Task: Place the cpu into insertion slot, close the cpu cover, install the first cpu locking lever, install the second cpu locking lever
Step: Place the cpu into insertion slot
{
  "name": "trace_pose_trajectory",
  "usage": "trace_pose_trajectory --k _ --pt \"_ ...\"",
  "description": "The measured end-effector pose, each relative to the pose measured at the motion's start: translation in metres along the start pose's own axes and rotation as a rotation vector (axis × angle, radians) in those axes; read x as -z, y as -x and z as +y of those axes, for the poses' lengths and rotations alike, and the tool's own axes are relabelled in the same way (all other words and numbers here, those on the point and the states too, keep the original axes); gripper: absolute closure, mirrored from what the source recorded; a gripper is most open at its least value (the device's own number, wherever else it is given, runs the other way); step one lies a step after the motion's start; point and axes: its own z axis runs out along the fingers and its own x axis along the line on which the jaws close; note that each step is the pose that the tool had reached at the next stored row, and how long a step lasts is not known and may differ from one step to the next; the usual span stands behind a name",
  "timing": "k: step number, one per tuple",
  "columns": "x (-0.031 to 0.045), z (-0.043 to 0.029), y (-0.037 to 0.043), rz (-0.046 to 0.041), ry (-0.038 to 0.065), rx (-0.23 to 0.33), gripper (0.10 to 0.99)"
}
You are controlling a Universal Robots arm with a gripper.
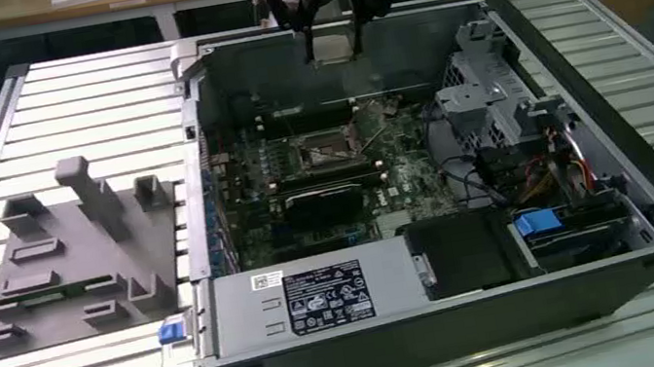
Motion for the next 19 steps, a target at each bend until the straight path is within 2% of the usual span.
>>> trace_pose_trajectory --k 14,19 --pt "-0.0004 0.0000 0.0000 -0.0001 0.000 0.000 0.545" --pt "-0.0083 -0.0007 0.0001 -0.0034 -0.001 0.000 0.545"
